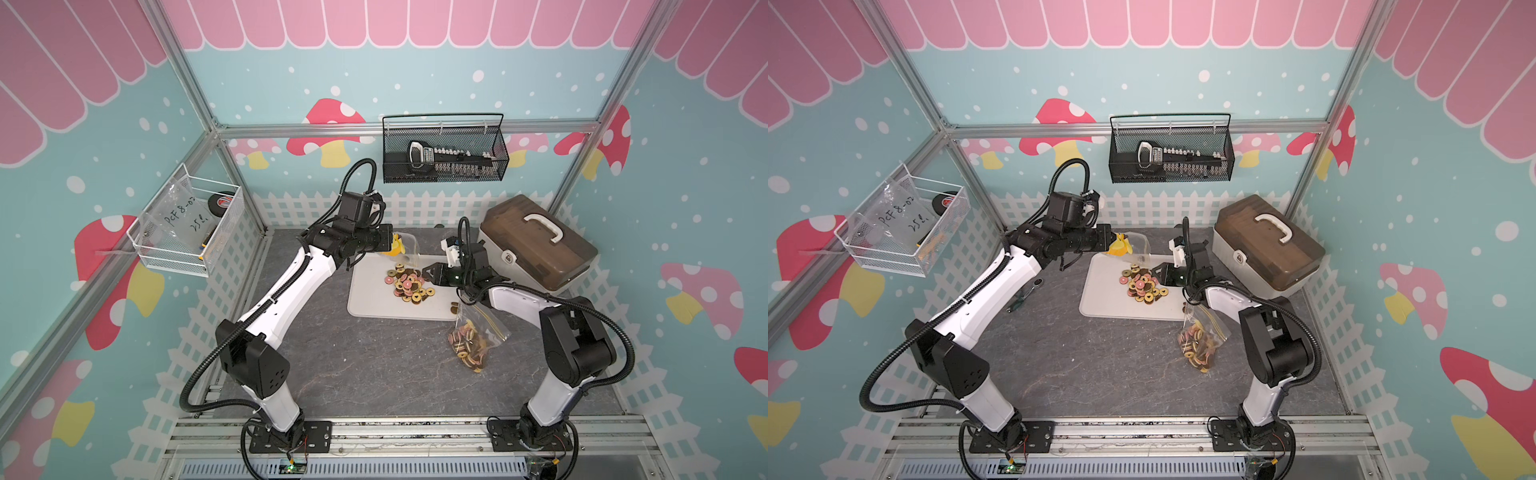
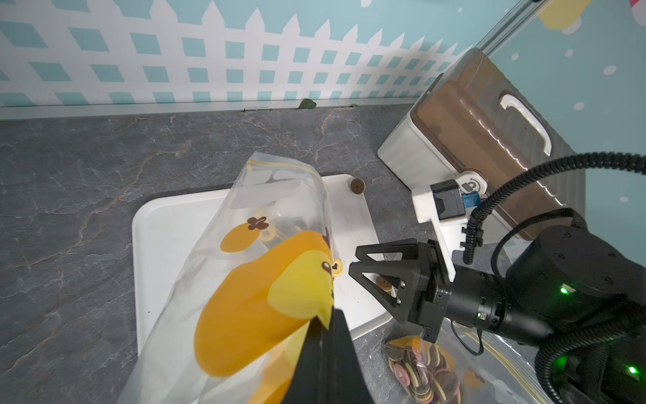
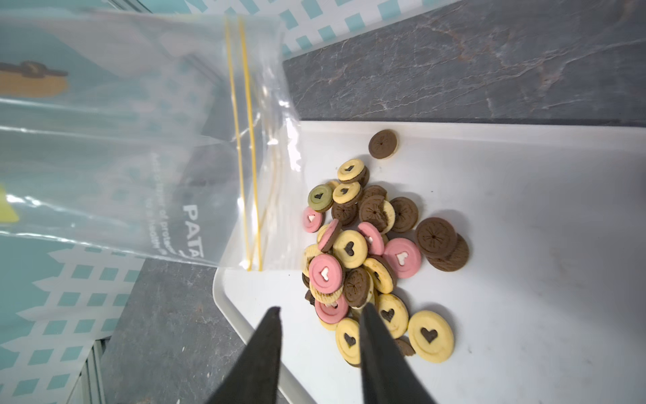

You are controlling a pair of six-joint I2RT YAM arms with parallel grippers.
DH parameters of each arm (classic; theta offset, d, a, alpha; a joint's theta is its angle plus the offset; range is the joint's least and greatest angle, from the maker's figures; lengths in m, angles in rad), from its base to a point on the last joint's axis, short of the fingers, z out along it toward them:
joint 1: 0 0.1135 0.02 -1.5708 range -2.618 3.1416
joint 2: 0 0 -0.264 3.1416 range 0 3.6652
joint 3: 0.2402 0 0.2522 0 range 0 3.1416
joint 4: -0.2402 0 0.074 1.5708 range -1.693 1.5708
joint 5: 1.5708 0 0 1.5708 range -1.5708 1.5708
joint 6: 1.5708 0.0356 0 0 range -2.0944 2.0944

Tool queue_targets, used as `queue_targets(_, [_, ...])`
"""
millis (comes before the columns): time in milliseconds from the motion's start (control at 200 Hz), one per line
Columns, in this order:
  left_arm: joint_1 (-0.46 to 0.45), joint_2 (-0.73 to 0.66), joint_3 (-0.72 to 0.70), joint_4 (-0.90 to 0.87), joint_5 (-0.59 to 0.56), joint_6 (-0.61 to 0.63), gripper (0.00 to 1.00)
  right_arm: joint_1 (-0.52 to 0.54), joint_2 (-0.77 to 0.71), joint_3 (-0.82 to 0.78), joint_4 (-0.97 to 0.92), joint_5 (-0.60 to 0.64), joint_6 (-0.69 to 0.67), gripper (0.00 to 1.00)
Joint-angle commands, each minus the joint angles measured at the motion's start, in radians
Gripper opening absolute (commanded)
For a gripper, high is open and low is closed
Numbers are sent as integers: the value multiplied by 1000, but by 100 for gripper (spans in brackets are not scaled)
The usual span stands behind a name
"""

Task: Pour cookies out of the ziploc bag
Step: Place the ziploc bag at the center of the board.

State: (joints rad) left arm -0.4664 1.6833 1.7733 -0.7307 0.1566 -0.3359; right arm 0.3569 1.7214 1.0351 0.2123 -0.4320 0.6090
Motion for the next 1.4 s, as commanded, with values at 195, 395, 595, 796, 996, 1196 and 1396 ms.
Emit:
queue_targets(195, [0, -165, -176, 87, -55, -14, 0, -3, -165, -110, 129, 67, -40, 64])
queue_targets(395, [0, -277, -295, 121, -103, -36, 0, -4, -219, -151, 149, 119, -53, 66])
queue_targets(595, [88, -468, -568, 267, -182, -93, 0, -4, -295, -209, 172, 195, -68, 68])
queue_targets(796, [291, -655, -875, 411, -210, -190, 0, -4, -382, -277, 193, 299, -82, 69])
queue_targets(996, [419, -748, -1071, 534, -222, -239, 0, -7, -404, -293, 193, 328, -84, 70])
queue_targets(1196, [465, -739, -1177, 583, -183, -265, 0, -9, -408, -297, 193, 334, -84, 70])
queue_targets(1396, [467, -684, -1235, 612, -80, -287, 0, -10, -416, -300, 193, 342, -84, 70])
